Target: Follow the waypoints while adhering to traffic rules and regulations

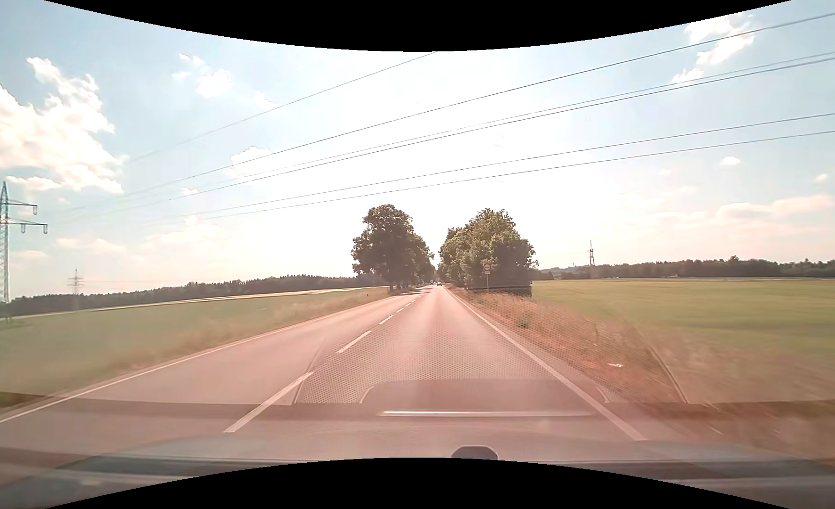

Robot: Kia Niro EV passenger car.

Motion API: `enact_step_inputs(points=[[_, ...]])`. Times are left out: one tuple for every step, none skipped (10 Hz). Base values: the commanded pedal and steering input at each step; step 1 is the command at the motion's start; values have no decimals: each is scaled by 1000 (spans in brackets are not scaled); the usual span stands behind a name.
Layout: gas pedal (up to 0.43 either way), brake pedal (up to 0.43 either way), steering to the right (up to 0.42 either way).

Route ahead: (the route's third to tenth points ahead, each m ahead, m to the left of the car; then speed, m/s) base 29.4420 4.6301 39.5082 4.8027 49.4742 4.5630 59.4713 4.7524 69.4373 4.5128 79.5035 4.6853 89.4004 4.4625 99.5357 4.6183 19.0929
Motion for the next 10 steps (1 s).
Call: enact_step_inputs(points=[[220, 0, -3], [220, 0, -3], [220, 0, -3], [220, 0, -3], [220, 0, -3], [220, 0, -3], [220, 0, -3], [209, 0, -3], [209, 0, -3], [197, 0, -3]])
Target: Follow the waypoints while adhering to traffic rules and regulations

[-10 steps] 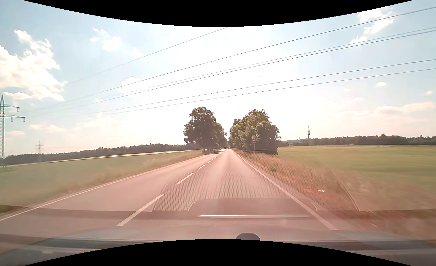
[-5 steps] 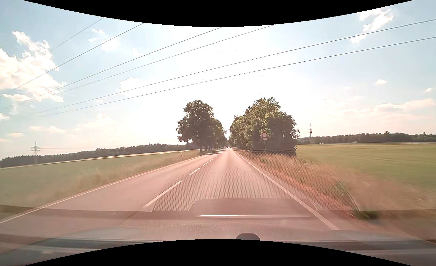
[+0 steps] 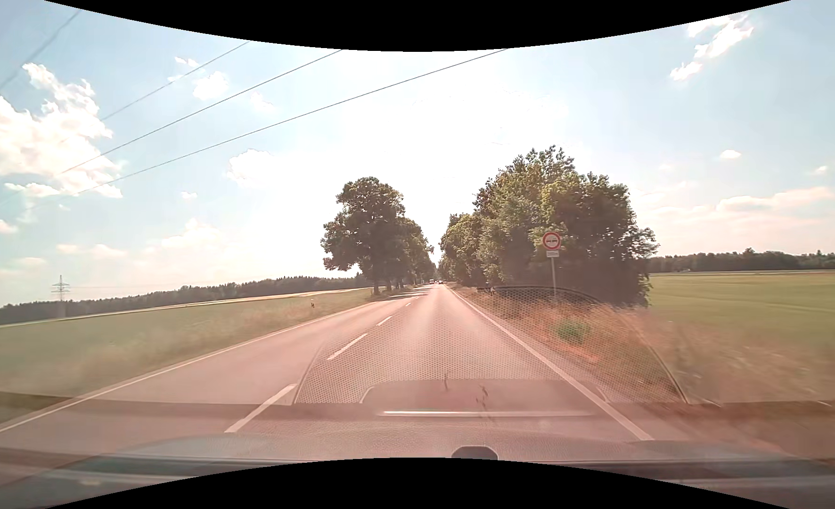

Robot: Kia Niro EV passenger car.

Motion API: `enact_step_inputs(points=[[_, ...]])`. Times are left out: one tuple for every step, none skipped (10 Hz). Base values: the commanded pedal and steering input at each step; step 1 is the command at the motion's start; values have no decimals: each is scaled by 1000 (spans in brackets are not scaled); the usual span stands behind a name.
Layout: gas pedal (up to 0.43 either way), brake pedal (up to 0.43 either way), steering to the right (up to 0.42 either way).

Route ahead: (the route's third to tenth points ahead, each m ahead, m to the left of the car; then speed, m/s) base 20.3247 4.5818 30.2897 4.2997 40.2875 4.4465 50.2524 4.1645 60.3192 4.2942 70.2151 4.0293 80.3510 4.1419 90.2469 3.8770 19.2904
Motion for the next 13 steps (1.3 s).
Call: enact_step_inputs(points=[[197, 0, -3], [197, 0, -3], [197, 0, -3], [197, 0, -2], [197, 0, -2], [197, 0, -2], [197, 0, -2], [197, 0, -2], [197, 0, -2], [197, 0, -2], [197, 0, -2], [189, 0, -2], [169, 0, -2]])
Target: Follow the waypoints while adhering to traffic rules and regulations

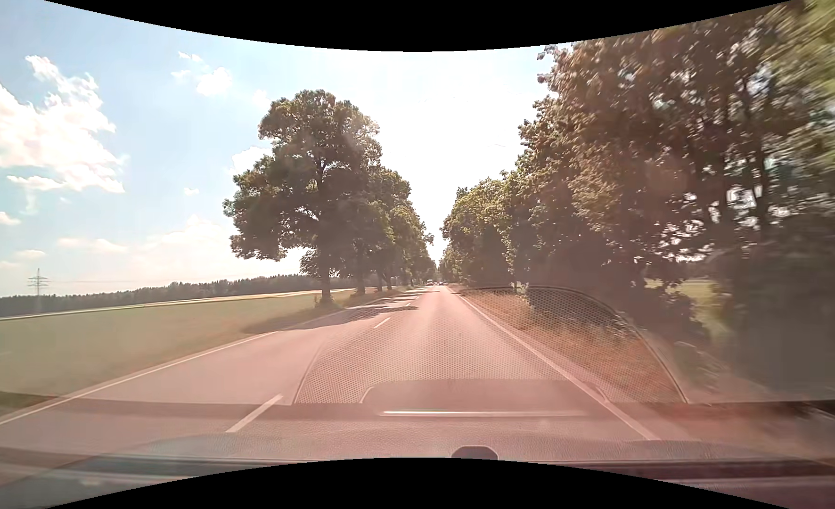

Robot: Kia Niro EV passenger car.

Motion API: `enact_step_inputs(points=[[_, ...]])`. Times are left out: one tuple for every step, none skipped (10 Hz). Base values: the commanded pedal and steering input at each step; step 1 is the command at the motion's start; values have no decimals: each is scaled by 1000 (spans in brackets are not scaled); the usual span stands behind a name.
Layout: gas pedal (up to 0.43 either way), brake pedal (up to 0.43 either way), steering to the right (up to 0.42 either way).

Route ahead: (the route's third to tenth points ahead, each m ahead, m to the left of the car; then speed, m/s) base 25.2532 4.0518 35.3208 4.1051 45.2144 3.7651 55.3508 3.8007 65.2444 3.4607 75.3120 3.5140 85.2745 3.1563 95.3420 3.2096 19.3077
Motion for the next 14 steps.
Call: enact_step_inputs(points=[[157, 0, -2], [157, 0, -2], [157, 0, -2], [157, 0, -2], [157, 0, -2], [157, 0, -2], [157, 0, -2], [157, 0, -2], [157, 0, -2], [150, 0, -2], [150, 0, -2], [150, 0, -2], [150, 0, -2], [150, 0, -2]])
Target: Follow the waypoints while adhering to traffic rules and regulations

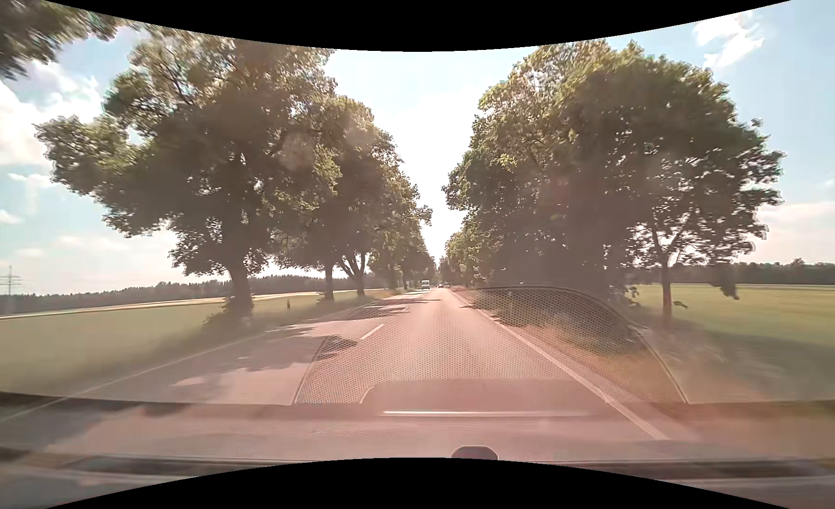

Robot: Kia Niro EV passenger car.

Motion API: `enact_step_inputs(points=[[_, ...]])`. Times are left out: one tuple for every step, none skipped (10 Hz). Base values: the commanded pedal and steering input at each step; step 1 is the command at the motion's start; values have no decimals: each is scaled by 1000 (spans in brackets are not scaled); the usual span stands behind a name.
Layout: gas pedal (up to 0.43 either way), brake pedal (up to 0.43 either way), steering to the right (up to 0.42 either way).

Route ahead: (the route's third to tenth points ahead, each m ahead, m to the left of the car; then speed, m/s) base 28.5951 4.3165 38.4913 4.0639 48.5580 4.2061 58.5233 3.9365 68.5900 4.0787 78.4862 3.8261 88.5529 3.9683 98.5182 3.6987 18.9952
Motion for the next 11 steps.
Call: enact_step_inputs(points=[[150, 0, -2], [150, 0, -2], [150, 0, -2], [138, 0, -2], [130, 0, -2], [130, 0, -1], [118, 0, -1], [118, 0, -2], [118, 0, -2], [110, 0, -1], [110, 0, -1]])
